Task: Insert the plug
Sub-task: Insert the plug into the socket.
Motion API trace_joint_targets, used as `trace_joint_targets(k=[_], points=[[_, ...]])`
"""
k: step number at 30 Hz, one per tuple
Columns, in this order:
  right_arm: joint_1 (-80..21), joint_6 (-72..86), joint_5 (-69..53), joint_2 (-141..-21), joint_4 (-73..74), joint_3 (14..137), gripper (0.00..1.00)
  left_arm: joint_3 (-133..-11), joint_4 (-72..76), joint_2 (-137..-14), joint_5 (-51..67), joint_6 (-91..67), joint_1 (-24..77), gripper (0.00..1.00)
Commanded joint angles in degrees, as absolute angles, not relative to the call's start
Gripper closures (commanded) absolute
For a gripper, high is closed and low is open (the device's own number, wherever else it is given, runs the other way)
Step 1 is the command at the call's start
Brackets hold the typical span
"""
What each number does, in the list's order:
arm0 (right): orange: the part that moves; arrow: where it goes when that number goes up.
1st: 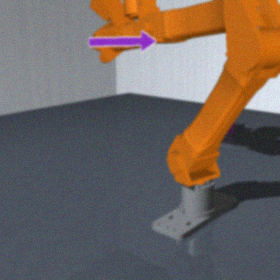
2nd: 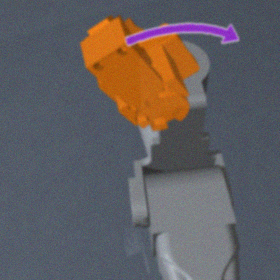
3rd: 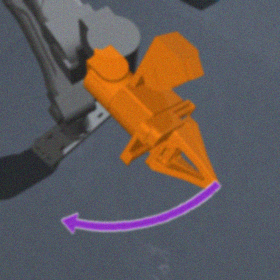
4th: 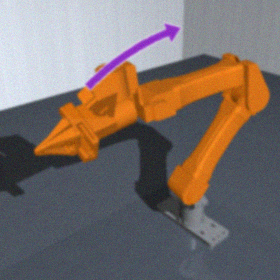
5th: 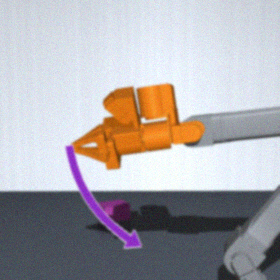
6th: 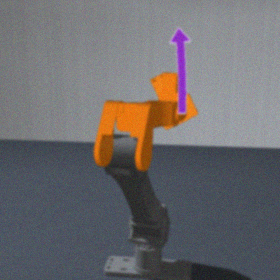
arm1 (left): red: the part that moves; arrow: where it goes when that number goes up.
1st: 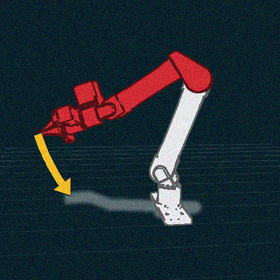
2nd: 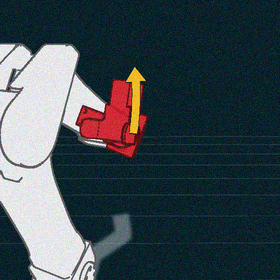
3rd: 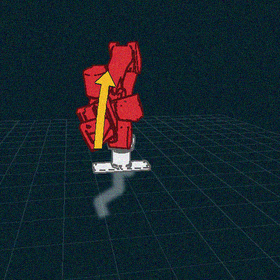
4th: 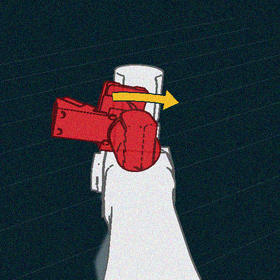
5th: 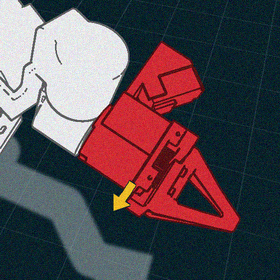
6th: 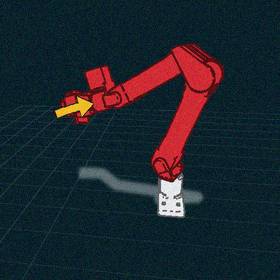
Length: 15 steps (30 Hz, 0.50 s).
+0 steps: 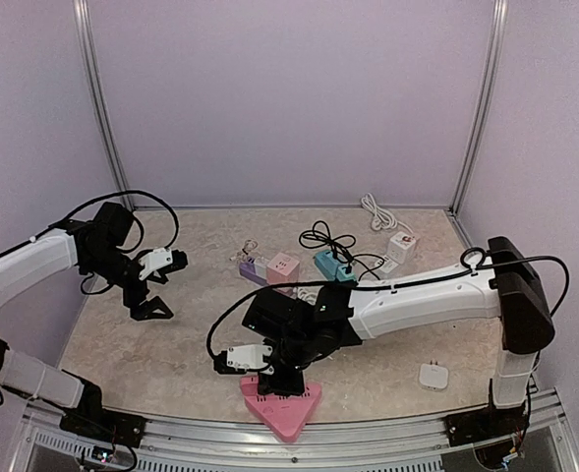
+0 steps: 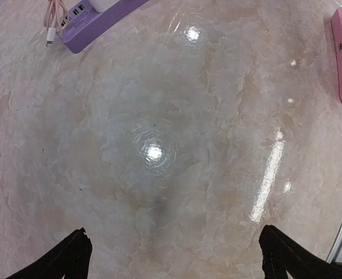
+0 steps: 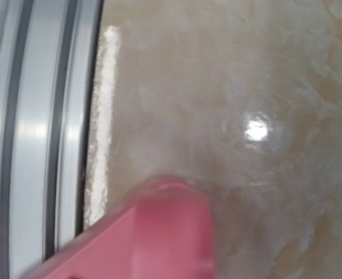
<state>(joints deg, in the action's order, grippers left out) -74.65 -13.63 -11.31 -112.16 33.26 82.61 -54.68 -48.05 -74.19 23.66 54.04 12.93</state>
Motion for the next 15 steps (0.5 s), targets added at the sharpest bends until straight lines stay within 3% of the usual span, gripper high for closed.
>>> trace_joint_targets(k=[1,15], points=[[-77.1,-9.0,-5.7,-110.8,32.8,79.2,1.00,-56.0,-48.5,-74.3,22.9,54.2,13.9,0.01],[-80.2,-4.3,2.4,-110.4,32.1,78.1,1.00,-55.2,-48.8,-71.4,23.1,54.5,15.7,0.01]])
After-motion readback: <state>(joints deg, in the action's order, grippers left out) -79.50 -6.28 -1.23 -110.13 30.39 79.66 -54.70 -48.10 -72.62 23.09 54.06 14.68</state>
